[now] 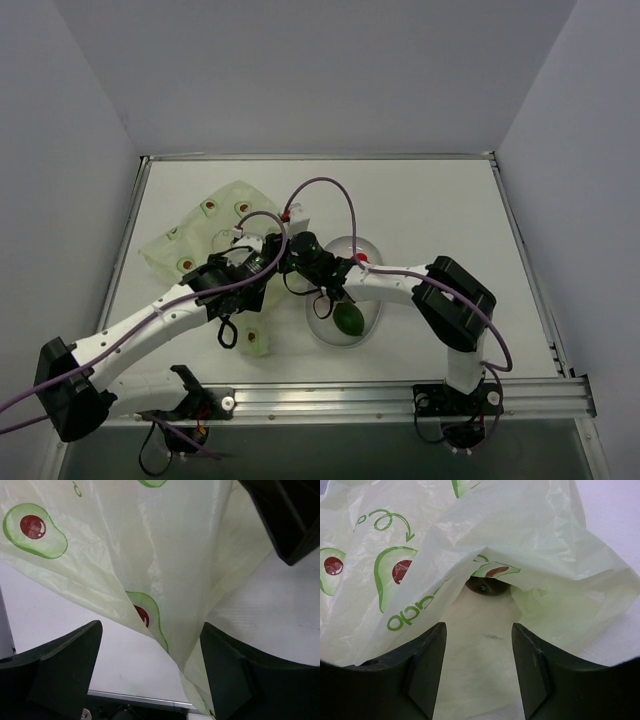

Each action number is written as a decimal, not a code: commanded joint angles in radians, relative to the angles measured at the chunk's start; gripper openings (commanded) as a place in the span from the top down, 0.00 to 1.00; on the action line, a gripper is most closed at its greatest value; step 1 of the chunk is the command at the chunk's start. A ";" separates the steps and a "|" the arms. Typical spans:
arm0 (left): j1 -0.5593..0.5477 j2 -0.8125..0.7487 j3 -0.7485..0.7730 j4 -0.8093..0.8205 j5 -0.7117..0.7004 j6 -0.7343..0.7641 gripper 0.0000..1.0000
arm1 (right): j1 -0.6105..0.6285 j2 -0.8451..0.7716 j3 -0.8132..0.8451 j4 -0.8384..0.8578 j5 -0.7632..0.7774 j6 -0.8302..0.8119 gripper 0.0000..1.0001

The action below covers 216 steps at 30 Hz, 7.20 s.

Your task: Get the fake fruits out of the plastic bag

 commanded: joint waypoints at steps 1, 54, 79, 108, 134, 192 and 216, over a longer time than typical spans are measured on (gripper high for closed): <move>0.002 0.041 0.046 -0.039 -0.116 -0.032 0.27 | -0.009 -0.070 0.014 0.009 -0.014 -0.001 0.50; 0.404 -0.181 -0.021 0.260 0.490 0.103 0.98 | 0.007 0.578 0.563 0.133 0.202 -0.001 0.21; 0.420 -0.273 -0.053 0.164 0.505 0.093 0.98 | 0.039 0.222 0.153 0.317 -0.002 0.016 0.45; 0.432 -0.262 -0.087 0.053 0.363 -0.015 0.98 | 0.068 0.445 0.324 0.356 0.032 -0.042 0.81; 0.418 -0.350 -0.038 0.140 0.490 0.066 0.98 | 0.206 -0.748 -0.632 -0.043 0.317 0.154 0.85; 0.406 -0.341 -0.178 0.272 0.611 0.004 0.98 | -0.283 0.052 0.343 -0.231 -0.652 -0.285 0.02; 0.414 -0.248 -0.250 0.354 0.222 -0.111 0.98 | -0.302 -0.030 -0.023 0.127 -0.577 -0.015 1.00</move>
